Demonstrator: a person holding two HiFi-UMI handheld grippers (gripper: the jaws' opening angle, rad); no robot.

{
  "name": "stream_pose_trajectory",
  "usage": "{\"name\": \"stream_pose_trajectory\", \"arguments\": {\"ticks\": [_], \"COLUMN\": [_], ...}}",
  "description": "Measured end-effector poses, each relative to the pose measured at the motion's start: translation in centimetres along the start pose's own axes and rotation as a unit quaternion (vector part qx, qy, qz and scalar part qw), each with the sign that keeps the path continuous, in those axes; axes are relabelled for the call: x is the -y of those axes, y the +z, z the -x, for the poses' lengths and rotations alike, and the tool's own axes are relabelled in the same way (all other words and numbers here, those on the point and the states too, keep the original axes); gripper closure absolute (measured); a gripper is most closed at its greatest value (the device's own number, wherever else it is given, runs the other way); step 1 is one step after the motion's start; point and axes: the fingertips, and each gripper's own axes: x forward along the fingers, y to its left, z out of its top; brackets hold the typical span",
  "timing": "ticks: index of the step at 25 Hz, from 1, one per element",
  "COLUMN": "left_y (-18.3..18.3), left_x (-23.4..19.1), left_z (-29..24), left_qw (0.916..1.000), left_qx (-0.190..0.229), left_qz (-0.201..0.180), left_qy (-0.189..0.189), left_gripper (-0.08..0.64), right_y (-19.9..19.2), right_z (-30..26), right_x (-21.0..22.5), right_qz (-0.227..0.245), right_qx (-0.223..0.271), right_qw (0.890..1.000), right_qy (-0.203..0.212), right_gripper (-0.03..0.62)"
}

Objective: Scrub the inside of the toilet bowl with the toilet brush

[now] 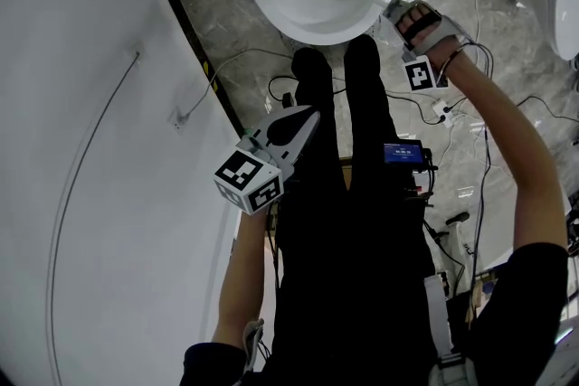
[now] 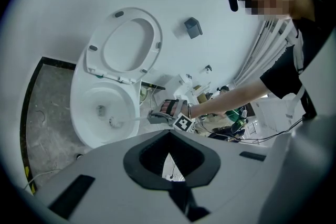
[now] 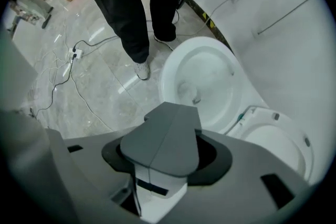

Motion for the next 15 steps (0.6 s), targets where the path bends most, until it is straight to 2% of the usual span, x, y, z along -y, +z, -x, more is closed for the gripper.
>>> {"name": "stream_pose_trajectory", "arguments": {"ticks": [3, 6, 10, 15], "left_y": [0.2, 0.5, 0.9, 1.3], "left_x": [0.2, 0.6, 1.2, 1.5], "left_z": [0.1, 0.1, 0.1, 0.5], "left_qw": [1.0, 0.9999, 0.9998, 0.9997], "left_qx": [0.002, 0.005, 0.009, 0.015], "left_qz": [-0.005, -0.01, -0.017, -0.019], "left_qy": [-0.001, -0.001, -0.006, -0.006], "left_gripper": [0.551, 0.551, 0.551, 0.552], "right_y": [-1.6, -0.4, 2.4, 4.7], "right_z": [0.5, 1.4, 2.9, 4.6], "right_x": [-0.8, -0.8, 0.0, 0.7], "right_qz": [-0.038, -0.078, -0.168, -0.243], "right_qx": [-0.021, 0.003, 0.046, 0.088], "right_qw": [0.999, 0.996, 0.98, 0.956], "right_qy": [0.013, 0.042, 0.096, 0.135], "right_gripper": [0.359, 0.359, 0.359, 0.359]}}
